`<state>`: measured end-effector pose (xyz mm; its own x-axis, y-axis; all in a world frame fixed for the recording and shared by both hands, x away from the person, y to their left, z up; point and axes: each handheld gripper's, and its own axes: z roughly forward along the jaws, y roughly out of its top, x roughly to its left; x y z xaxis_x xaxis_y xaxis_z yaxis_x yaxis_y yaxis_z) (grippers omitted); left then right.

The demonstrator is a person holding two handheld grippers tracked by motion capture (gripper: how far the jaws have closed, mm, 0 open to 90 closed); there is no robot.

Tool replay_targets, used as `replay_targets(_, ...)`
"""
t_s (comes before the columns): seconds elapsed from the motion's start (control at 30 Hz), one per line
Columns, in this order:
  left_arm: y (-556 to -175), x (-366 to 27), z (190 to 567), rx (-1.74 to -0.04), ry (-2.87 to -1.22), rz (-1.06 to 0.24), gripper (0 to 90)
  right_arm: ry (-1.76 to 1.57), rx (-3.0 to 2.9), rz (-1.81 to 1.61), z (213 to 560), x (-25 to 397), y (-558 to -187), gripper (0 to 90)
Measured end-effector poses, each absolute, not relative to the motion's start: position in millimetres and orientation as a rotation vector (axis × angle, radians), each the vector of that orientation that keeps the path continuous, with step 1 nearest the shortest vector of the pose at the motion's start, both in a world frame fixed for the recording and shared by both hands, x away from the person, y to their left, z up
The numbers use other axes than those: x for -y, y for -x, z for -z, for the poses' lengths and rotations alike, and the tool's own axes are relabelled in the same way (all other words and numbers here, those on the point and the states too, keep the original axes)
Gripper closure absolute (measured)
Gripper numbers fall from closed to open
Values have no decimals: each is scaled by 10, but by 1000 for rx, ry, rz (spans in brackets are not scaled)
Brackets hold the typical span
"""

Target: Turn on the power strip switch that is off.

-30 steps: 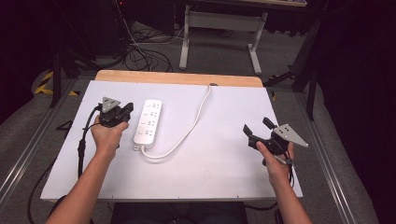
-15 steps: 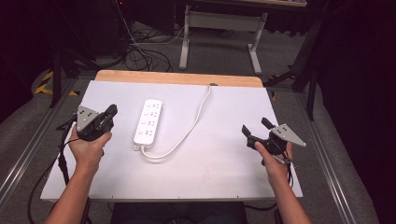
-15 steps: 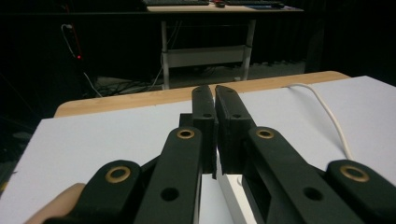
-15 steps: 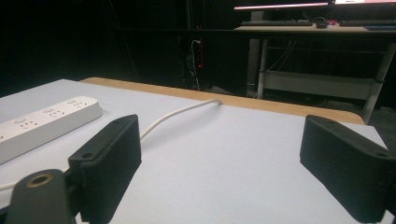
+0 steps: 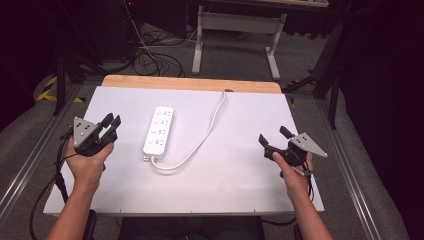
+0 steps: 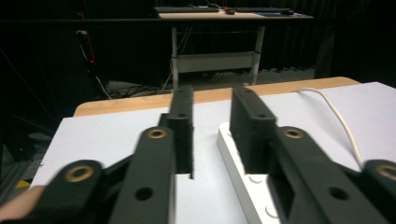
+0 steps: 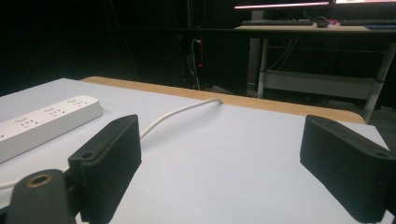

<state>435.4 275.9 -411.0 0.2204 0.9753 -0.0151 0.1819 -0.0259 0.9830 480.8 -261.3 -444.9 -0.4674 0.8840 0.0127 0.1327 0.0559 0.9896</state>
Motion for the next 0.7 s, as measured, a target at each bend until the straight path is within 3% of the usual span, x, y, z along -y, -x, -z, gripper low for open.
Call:
replay_targets(0.07, -4340, -2757, 4112, -1166, -1440, -955, 584, -1029, -1685, -1471, 4449, 2614, -4808, 130)
replay_targets(0.13, -4333, -2769, 4115, -1171, -1435, -943, 562, -1028, -1685, -1471, 4449, 2613, -4808, 130)
replay_targets(0.33, -4331, -2810, 4111, -1172, -1419, -935, 348, -1029, -1686, -1470, 4449, 2612, -4807, 131)
replay_targets(0.47, -4312, -2828, 4129, -1172, -1428, -929, 261, -1033, -1684, -1473, 4450, 2608, -4808, 131)
replay_targets(0.53, -4295, -2839, 4132, -1193, -1421, -934, 99, -1032, -1686, -1473, 4452, 2603, -4808, 130)
replay_targets(0.7, -4260, -2887, 4118, -1216, -1376, -962, 26, -1031, -1686, -1474, 4452, 2598, -4807, 131)
